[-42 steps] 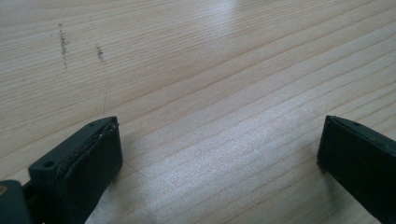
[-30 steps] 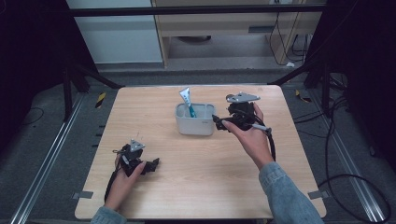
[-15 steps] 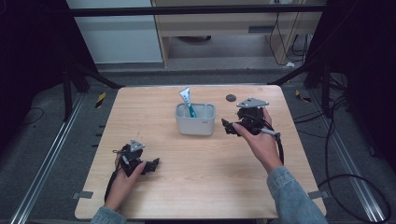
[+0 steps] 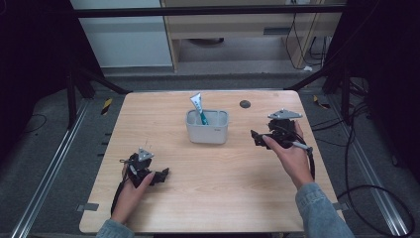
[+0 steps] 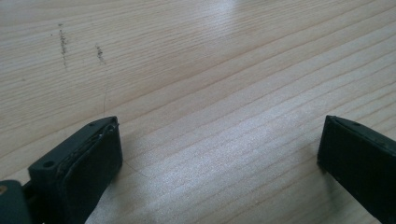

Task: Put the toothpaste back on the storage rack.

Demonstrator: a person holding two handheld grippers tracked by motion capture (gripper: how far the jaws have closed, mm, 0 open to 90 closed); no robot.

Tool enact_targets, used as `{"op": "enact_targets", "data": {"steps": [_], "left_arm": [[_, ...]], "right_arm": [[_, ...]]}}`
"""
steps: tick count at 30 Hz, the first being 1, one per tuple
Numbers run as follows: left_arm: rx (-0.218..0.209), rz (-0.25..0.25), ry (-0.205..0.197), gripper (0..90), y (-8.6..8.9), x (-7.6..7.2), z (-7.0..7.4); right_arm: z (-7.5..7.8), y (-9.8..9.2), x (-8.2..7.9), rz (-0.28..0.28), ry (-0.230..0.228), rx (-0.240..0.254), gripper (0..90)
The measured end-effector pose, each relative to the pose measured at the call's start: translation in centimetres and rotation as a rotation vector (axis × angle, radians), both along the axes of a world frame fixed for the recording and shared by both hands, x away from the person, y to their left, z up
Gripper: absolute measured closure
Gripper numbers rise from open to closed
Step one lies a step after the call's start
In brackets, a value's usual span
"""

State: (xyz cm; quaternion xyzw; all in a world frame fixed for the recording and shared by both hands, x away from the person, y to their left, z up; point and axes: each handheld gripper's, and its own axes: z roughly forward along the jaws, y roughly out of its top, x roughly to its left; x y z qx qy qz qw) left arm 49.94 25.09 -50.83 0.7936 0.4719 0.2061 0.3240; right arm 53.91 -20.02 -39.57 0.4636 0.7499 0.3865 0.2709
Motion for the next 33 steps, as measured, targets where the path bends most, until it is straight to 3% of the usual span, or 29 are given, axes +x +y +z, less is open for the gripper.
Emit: {"op": "enact_targets", "data": {"steps": [6,16,26,33], "left_arm": [[0.000,0.000,0.000,0.0,0.0,0.0,0.0],[0.000,0.000,0.000,0.0,0.0,0.0,0.0],[-0.001,0.000,-0.002,0.0,0.0,0.0,0.0],[-0.002,0.002,-0.002,0.0,0.0,0.0,0.0]], "right_arm": [[-0.9,-1.7,-0.5,-0.042,0.000,-0.011,6.2],[-3.1,-3.4,-1.2,-0.070,0.047,-0.013,7.8],[-7.3,-4.6,-1.8,-0.107,0.144,-0.012,9.1],[-9.4,-5.7,-2.0,-0.139,0.170,-0.039,9.5]]}}
